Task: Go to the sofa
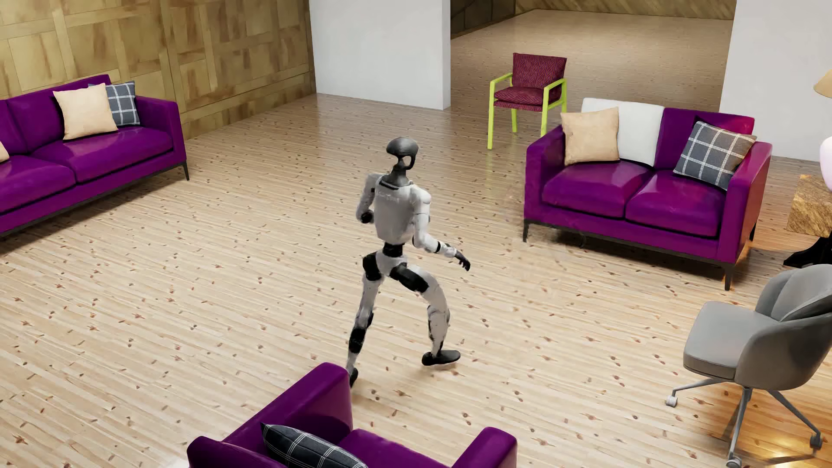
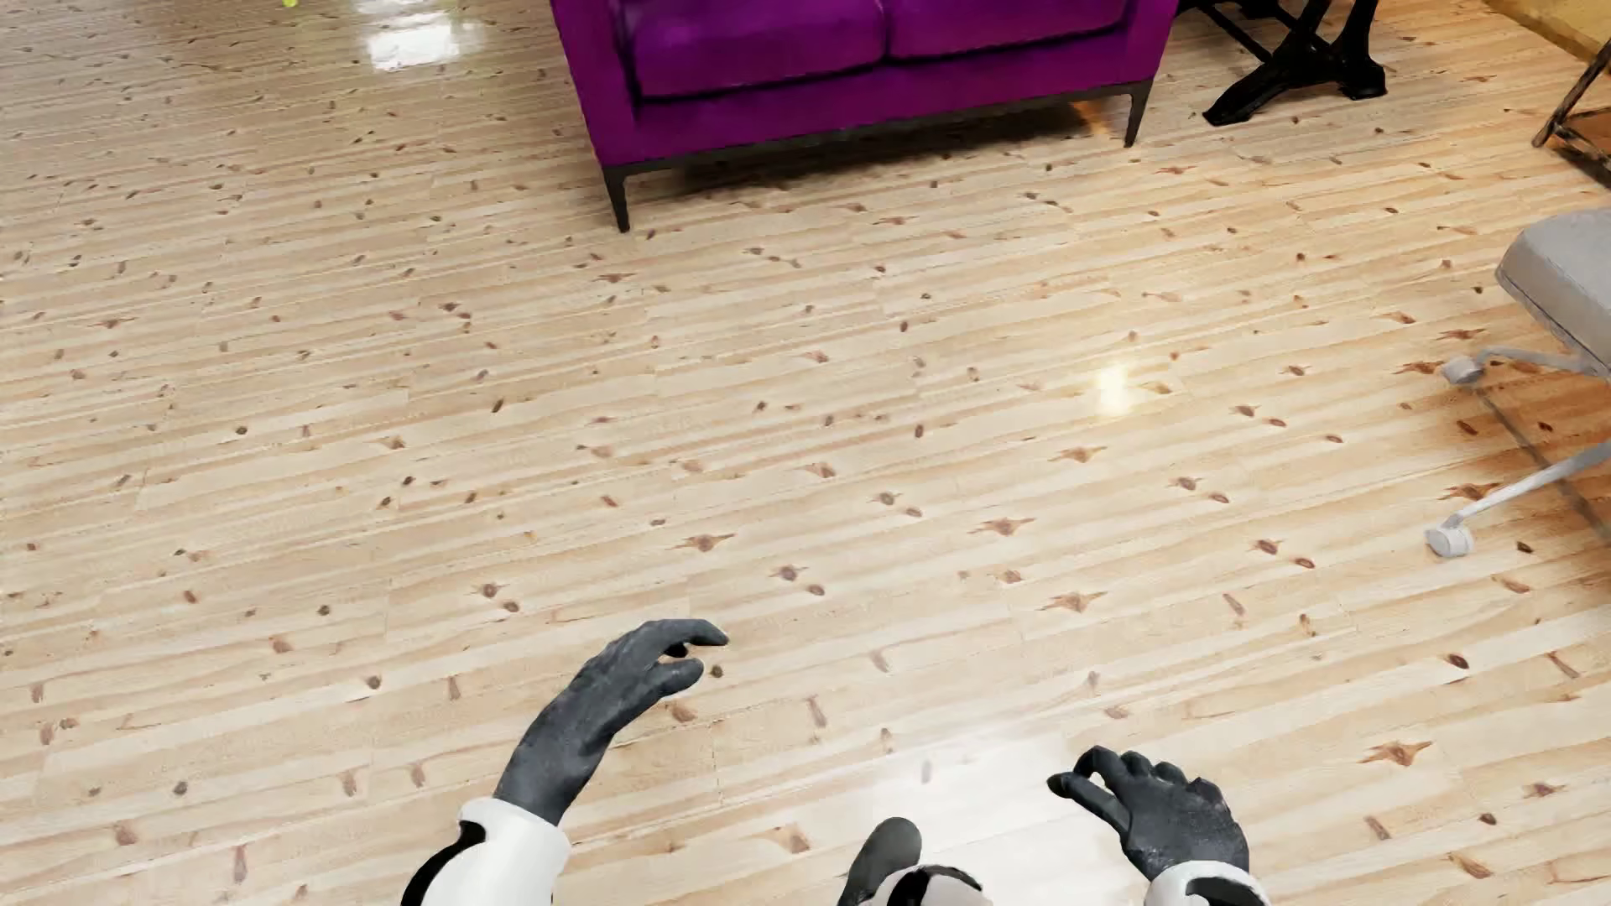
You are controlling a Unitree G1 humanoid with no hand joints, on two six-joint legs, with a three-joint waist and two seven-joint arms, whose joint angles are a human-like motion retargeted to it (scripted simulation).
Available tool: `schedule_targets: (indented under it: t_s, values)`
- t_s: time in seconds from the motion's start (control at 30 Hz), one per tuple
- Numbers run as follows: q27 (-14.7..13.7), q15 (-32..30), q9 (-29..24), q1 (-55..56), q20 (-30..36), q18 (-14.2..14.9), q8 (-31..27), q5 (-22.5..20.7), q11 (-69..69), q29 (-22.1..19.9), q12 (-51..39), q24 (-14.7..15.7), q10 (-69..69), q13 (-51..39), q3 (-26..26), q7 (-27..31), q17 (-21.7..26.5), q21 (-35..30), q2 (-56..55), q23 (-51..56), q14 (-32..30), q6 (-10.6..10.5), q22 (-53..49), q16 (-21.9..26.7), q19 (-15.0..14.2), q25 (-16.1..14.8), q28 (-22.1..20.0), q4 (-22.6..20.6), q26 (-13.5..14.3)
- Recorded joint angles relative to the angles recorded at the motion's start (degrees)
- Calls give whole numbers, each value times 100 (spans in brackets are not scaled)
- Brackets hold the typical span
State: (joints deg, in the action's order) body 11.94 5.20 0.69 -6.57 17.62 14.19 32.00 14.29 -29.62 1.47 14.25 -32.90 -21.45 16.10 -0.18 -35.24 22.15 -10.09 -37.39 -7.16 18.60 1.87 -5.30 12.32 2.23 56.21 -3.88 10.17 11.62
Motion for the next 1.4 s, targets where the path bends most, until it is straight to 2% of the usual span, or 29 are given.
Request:
schedule_targets:
  t_s: [0.03,0.07,0.1,0.13,0.17,0.2,0.23,0.27,0.33,0.37,0.4,0.5,0.53,0.57,0.63,0.73,0.8,0.83,0.93,0.97,1.0,1.03,1.07,1.1,1.2,1.27,1.3,1.33,1.4]
  values:
    - [-4,-219,23,-184,-6,4,302,-217,274,-21,-38,-297,-323,273,-72,-34,-198,372,308,161,-147,15,122,60,1086,-129,-69,137,-48]
    - [-30,-2,14,-104,-88,80,191,-393,150,-67,20,-633,-1237,549,-133,228,-451,700,540,284,-670,-3,210,92,1192,-292,-119,533,-64]
    - [-34,304,-32,254,-192,-445,47,-600,-93,-87,85,-968,-2474,687,-147,757,-686,924,734,306,-1359,-54,308,47,1197,-346,-192,963,-167]
    - [-26,580,-92,719,-365,-1114,-92,-804,-339,-75,226,-1260,-3630,709,-132,1028,-822,1046,875,244,-1844,-135,423,-125,1197,-229,-262,1372,-276]
    - [-68,763,-143,1197,-567,-917,-280,-1024,-471,-15,436,-1459,-4459,612,-69,1313,-898,1109,996,112,-1892,-220,532,-392,1199,91,-318,1529,-330]
    - [-146,833,-179,1783,-771,-725,-553,-1260,-421,75,615,-1509,-4971,450,26,1760,-926,1059,1160,-1,-1656,-273,630,-647,1190,457,-340,1288,-332]
    - [-310,825,-192,2272,-971,-385,-905,-1492,-230,151,834,-1410,-5149,292,104,2052,-947,956,1367,-86,-1546,-291,657,-808,1135,686,-333,1057,-297]
    - [-416,805,-188,2604,-1164,-102,-1296,-1707,-15,227,1007,-1229,-5008,76,162,2070,-1007,754,1587,-167,-1266,-300,698,-901,1049,696,-271,1060,-298]
    - [-569,886,-172,3041,-1488,-224,-2075,-2006,270,362,1279,-968,-4061,-274,282,1888,-1170,302,2004,-301,-777,-328,818,-890,852,296,-97,1279,-357]
    - [-610,1002,-163,3207,-1602,-289,-2454,-2115,307,378,1368,-1011,-3354,-479,339,1923,-1272,51,2161,-483,-622,-348,782,-840,749,89,-39,1326,-483]
    - [-620,1124,-157,3369,-1735,-276,-2849,-2219,302,406,1429,-1080,-2599,-654,393,2276,-1340,-157,2288,-611,-642,-370,792,-785,640,-74,-43,1235,-579]
    - [-386,1402,-120,3299,-2124,-59,-3958,-2368,329,224,1446,-1050,-246,-883,460,4335,-1440,-525,2634,-939,-1777,-462,1127,-811,299,-285,-163,659,-796]
    - [-244,1476,-107,3137,-2206,-3,-4266,-2332,291,146,1420,-997,258,-867,419,4679,-1426,-579,2710,-1105,-2052,-491,1313,-843,194,-343,-202,489,-844]
    - [-85,1565,-101,3053,-2237,1,-4520,-2240,216,87,1377,-943,219,-822,348,4497,-1379,-585,2753,-1302,-1948,-516,1498,-863,80,-418,-220,444,-879]
    - [246,1701,-100,2881,-2152,-72,-4867,-2038,-112,-46,1249,-844,-201,-648,252,3703,-1283,-436,2720,-1772,-943,-573,1792,-797,-141,-642,-192,542,-970]
    - [809,1145,-128,2363,-1844,-394,-5262,-1669,-1038,-398,720,-461,-58,-465,202,2745,-1166,227,2221,-2605,-491,-499,2596,-706,-488,-1291,-159,260,-1411]
    - [1183,247,-160,2034,-1610,-581,-5131,-1476,-2167,-660,301,-355,47,-484,217,2100,-1161,461,1463,-3241,-308,-376,3259,-481,-1001,-1765,-12,55,-1640]
    - [1232,-14,-184,1868,-1489,-666,-4666,-1169,-2788,-620,130,-377,113,-499,233,1779,-1099,359,976,-3493,-232,-310,3523,-354,-1204,-1882,53,-35,-1723]
    - [996,535,-190,1593,-1542,-881,-2672,-31,-3206,-210,-237,-313,121,-361,125,1141,-918,-180,306,-3868,20,-123,4207,-245,-120,-2000,82,-281,-2055]
    - [913,677,-166,1521,-1694,-930,-2048,7,-2813,-58,-290,-287,133,-254,70,1001,-900,-276,366,-3887,89,-90,4373,-277,29,-2038,27,-325,-2175]
    - [869,876,-138,1439,-1836,-954,-1550,-159,-2212,93,-315,-276,142,-168,28,850,-892,-361,502,-3873,159,-73,4490,-331,-36,-2035,-42,-349,-2279]
    - [844,763,-108,1330,-1923,-953,-1194,-436,-1480,227,-306,-289,174,-105,1,695,-882,-427,668,-3833,214,-69,4552,-382,-273,-1999,-89,-363,-2323]
    - [833,534,-71,1188,-1936,-938,-554,-563,-772,321,-279,-336,288,-58,-1,541,-902,-456,993,-3778,247,-65,4574,-396,553,-1956,-89,-376,-2304]
    - [839,785,-33,1061,-1894,-913,16,-607,-238,354,-251,-403,363,-19,2,422,-934,-439,1371,-3717,310,-69,4579,-383,747,-1918,-36,-386,-2245]
    - [862,915,-7,1009,-2080,-796,-229,-979,440,173,-101,-418,-186,-92,-38,385,-1071,-373,1858,-3624,455,-156,4445,-451,683,-1793,58,-176,-2175]
    - [837,944,-36,1430,-2375,-612,-285,-1015,473,83,11,-296,-1389,-234,16,556,-1085,-382,2003,-3524,70,-212,4304,-696,609,-1678,-27,158,-2187]
    - [794,993,-58,1792,-2441,-479,-327,-1034,448,68,59,-306,-2199,-313,71,804,-1073,-422,2043,-3402,-252,-232,4230,-742,573,-1598,4,348,-2140]
    - [732,1045,-83,2205,-2441,-543,-390,-1066,434,31,85,-366,-3029,-427,134,1110,-1073,-454,2088,-3283,-572,-256,4123,-772,536,-1523,40,521,-2140]
    - [596,1142,-128,2880,-2524,-424,-511,-1113,401,-155,175,-433,-4074,-600,240,1774,-1064,-424,2193,-3006,-560,-314,3988,-796,437,-1488,56,668,-2159]
